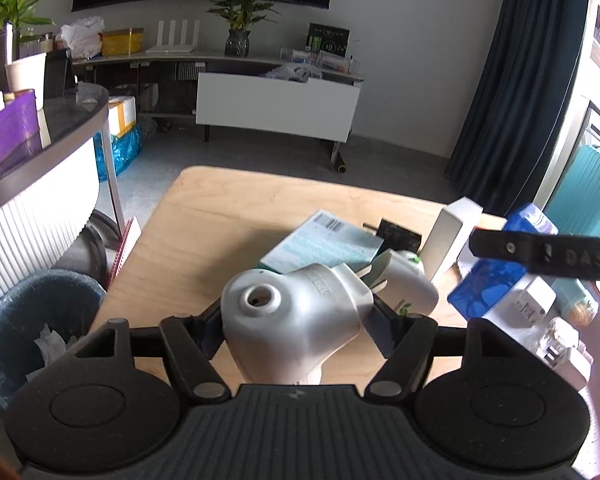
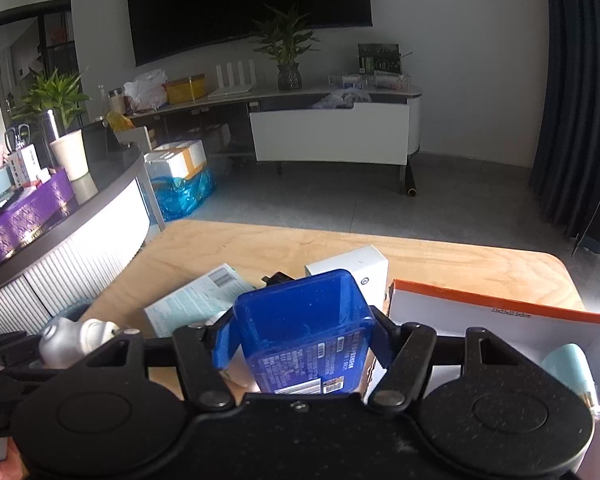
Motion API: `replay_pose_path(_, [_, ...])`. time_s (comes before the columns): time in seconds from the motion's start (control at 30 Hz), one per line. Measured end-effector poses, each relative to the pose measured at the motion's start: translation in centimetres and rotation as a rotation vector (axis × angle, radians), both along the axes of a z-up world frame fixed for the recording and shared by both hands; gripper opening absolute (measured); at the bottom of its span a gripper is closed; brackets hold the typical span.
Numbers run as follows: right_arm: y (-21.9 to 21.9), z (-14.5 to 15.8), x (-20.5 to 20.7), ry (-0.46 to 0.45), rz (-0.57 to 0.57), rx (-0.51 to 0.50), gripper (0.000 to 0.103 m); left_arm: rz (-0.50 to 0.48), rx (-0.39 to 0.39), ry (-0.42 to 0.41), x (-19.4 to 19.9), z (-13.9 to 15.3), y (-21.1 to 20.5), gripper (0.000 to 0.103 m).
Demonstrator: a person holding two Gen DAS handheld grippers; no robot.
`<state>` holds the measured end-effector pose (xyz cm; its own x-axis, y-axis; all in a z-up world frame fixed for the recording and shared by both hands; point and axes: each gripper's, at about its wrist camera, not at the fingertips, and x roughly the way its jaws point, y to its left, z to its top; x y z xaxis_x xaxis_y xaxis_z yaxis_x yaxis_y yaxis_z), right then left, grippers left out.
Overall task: Organize rigid objects
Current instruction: 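Carry the white plug adapter with the left gripper while the right carries the blue box to the tray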
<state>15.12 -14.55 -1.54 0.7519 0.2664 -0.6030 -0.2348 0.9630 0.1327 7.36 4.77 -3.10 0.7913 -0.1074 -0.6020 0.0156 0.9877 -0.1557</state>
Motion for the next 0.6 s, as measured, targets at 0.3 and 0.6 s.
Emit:
replay_pose_path(0.3, [0.7,1.7,-4.3,-0.009,-0.037,0.003,0.078,-0.005,0.012,-0.026,-2.1,1.8,-0.5,0.071])
replay_pose_path(0.6, [1.1,2.5,-7.5,-0.012,-0.067,0.0,0.078,0.0,0.028,-0.046,-3.7,3.5,-0.6,0.071])
